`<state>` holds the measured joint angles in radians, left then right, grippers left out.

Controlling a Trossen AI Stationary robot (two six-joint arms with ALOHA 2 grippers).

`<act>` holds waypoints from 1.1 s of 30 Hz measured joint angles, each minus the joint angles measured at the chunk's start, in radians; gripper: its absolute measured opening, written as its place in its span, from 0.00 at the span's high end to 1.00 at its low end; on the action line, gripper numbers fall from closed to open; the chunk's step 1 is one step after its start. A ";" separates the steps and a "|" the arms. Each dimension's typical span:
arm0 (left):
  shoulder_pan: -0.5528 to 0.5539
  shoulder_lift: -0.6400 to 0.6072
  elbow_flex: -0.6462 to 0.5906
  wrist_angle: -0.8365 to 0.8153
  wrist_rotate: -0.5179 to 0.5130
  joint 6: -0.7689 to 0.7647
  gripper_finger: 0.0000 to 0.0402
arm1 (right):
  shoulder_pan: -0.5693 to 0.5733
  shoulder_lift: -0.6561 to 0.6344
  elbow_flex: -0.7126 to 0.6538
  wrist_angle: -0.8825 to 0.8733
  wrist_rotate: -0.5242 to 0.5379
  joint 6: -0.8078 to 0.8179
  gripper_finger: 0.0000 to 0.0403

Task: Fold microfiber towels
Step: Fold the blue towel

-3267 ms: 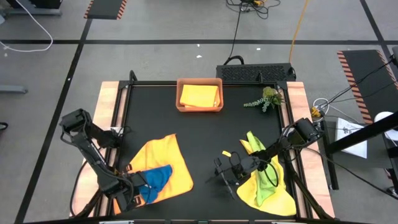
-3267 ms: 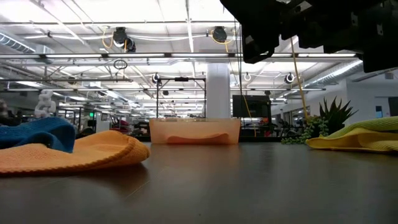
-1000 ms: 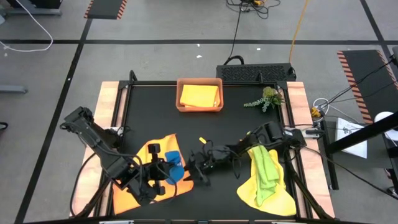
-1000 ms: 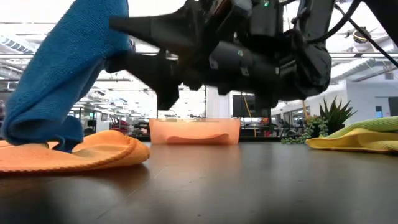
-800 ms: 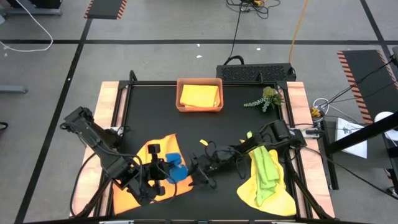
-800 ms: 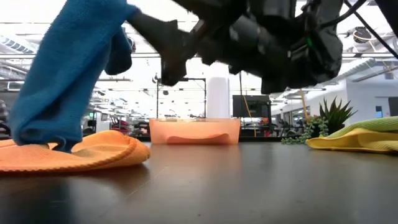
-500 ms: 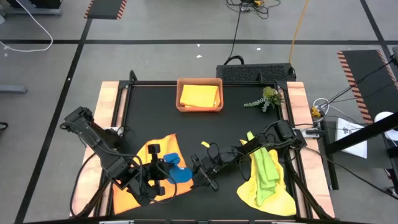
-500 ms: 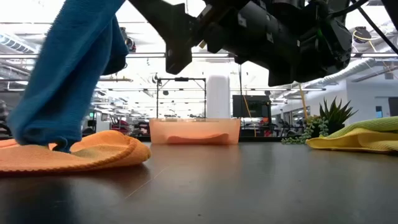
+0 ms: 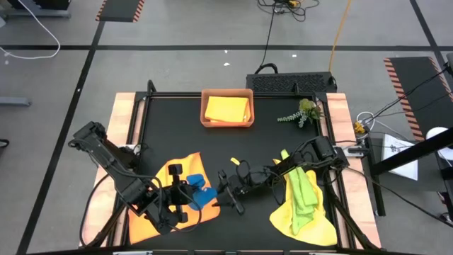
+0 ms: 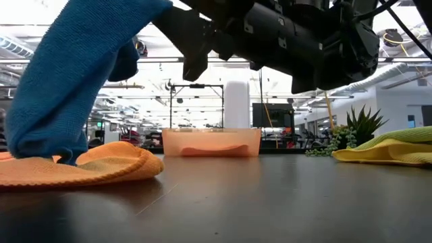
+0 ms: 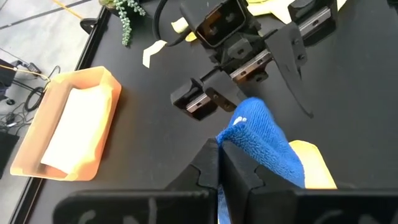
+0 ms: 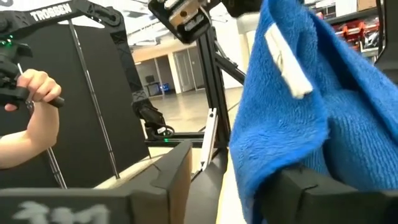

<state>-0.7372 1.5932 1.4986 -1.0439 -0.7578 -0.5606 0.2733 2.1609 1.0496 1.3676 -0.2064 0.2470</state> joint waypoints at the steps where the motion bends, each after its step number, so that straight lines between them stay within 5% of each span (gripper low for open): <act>1: 0.000 0.000 0.000 0.000 0.005 0.000 0.98 | -0.002 0.000 0.000 0.003 0.000 0.001 0.67; 14: 0.000 0.000 0.000 -0.001 0.055 -0.011 0.99 | -0.018 -0.020 -0.011 0.001 -0.008 0.009 0.98; 26: 0.003 -0.001 -0.146 -0.020 0.136 -0.150 0.91 | 0.073 -0.363 -0.174 -0.301 0.109 -0.137 1.00; 33: 0.041 -0.001 -0.361 0.248 0.135 -0.194 0.91 | 0.125 -0.471 -0.180 -0.507 0.181 -0.152 1.00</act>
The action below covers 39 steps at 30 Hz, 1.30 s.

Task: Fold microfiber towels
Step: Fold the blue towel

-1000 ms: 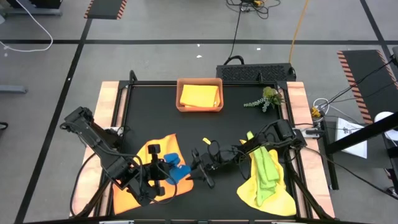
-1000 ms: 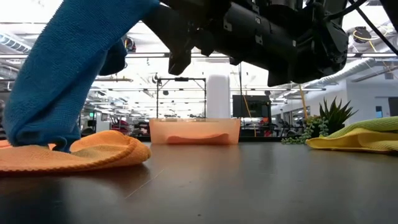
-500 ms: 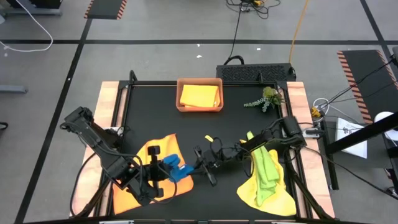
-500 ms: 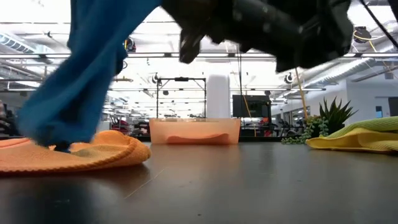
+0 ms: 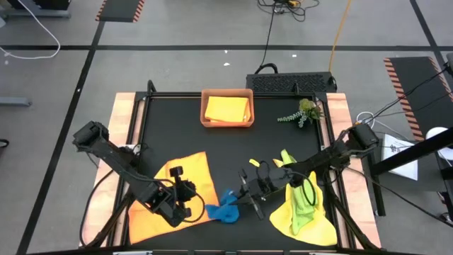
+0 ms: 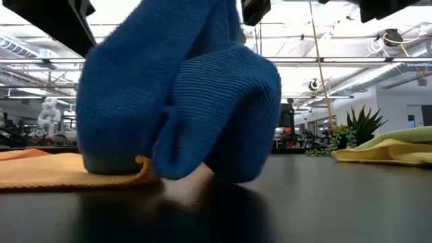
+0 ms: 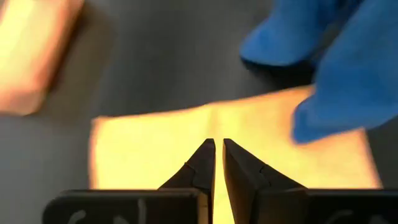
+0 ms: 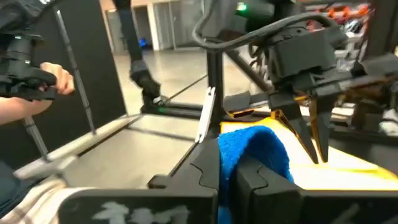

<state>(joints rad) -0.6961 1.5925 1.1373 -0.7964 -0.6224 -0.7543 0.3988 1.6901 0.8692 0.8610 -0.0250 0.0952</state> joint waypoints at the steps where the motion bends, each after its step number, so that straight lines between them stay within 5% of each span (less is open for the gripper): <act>1: 0.003 0.000 -0.027 0.075 0.000 0.016 0.91 | 0.000 -0.009 0.000 -0.026 0.000 0.008 1.00; 9: 0.013 0.000 -0.220 0.631 0.019 0.319 0.91 | -0.012 -0.034 0.000 -0.097 -0.009 0.093 1.00; 18: 0.036 0.000 -0.246 0.705 0.019 0.328 0.77 | -0.156 -0.136 0.006 -0.110 -0.014 0.189 1.00; 26: 0.070 0.009 -0.246 0.848 0.082 0.342 0.69 | -0.312 -0.156 0.114 -0.171 -0.356 0.380 1.00; 31: 0.056 0.009 -0.246 0.870 0.118 0.386 0.69 | -0.233 -0.154 0.126 -0.330 -0.557 0.389 1.00; 39: 0.039 0.009 -0.246 0.870 0.045 0.386 0.69 | -0.027 -0.154 0.119 -0.676 -0.415 0.292 1.00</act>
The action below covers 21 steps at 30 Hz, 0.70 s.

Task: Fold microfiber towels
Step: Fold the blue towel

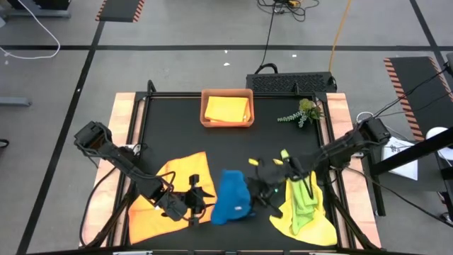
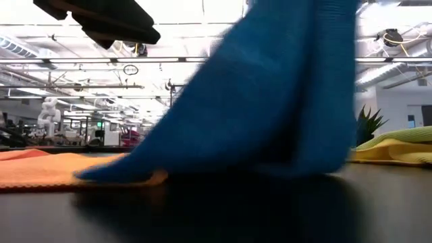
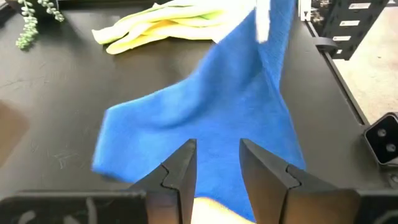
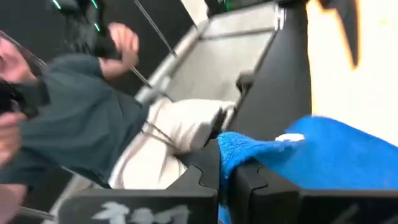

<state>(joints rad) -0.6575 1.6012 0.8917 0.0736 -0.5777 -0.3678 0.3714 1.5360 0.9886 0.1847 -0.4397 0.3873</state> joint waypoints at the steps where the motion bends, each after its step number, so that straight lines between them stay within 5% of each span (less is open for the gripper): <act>1: 0.000 0.000 0.000 0.002 0.000 0.000 0.69 | 0.018 0.000 -0.007 -0.008 0.023 0.000 1.00; 13: 0.018 0.178 0.000 0.153 0.246 -0.022 0.69 | 0.096 0.000 -0.047 -0.001 0.196 0.042 1.00; 21: -0.034 0.239 0.000 0.091 0.194 0.066 0.69 | 0.093 0.000 -0.047 -0.002 0.235 0.067 1.00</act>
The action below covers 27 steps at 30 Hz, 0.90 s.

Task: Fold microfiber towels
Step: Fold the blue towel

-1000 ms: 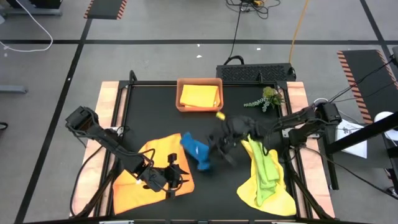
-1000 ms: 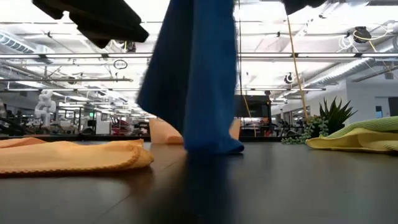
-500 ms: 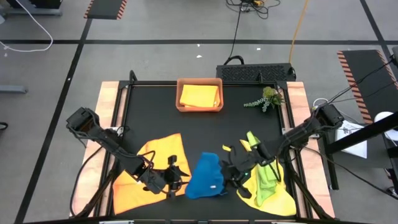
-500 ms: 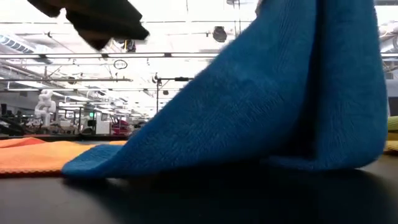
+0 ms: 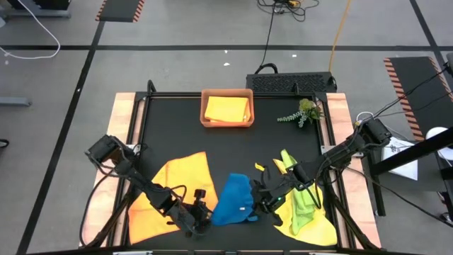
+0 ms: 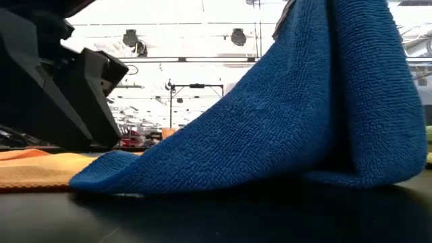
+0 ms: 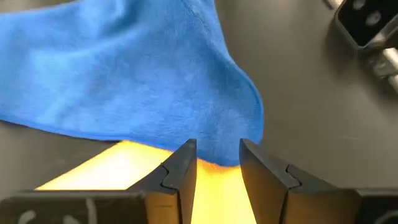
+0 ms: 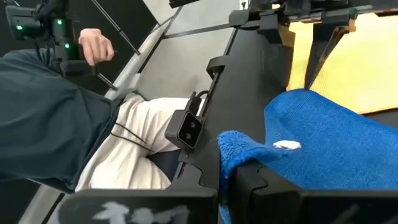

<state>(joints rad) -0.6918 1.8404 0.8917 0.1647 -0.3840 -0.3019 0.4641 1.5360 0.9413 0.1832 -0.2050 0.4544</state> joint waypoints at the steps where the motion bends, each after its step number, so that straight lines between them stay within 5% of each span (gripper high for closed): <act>1: -0.008 0.000 0.000 -0.003 -0.017 0.012 0.69 | 0.000 0.000 0.000 0.000 0.000 0.003 1.00; 9: -0.074 0.023 0.057 -0.041 -0.116 0.126 0.69 | 0.000 0.000 0.000 0.007 0.023 0.005 1.00; 16: -0.084 0.132 0.289 -0.375 -0.186 0.187 0.69 | -0.001 0.000 0.000 0.011 0.025 0.006 1.00; 27: -0.060 0.200 0.362 -0.474 -0.143 0.196 0.69 | -0.001 0.000 0.000 0.006 0.023 0.005 1.00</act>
<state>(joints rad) -0.7518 2.0403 1.2539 -0.3090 -0.5274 -0.1063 0.4633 1.5360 0.9409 0.1894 -0.1825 0.4599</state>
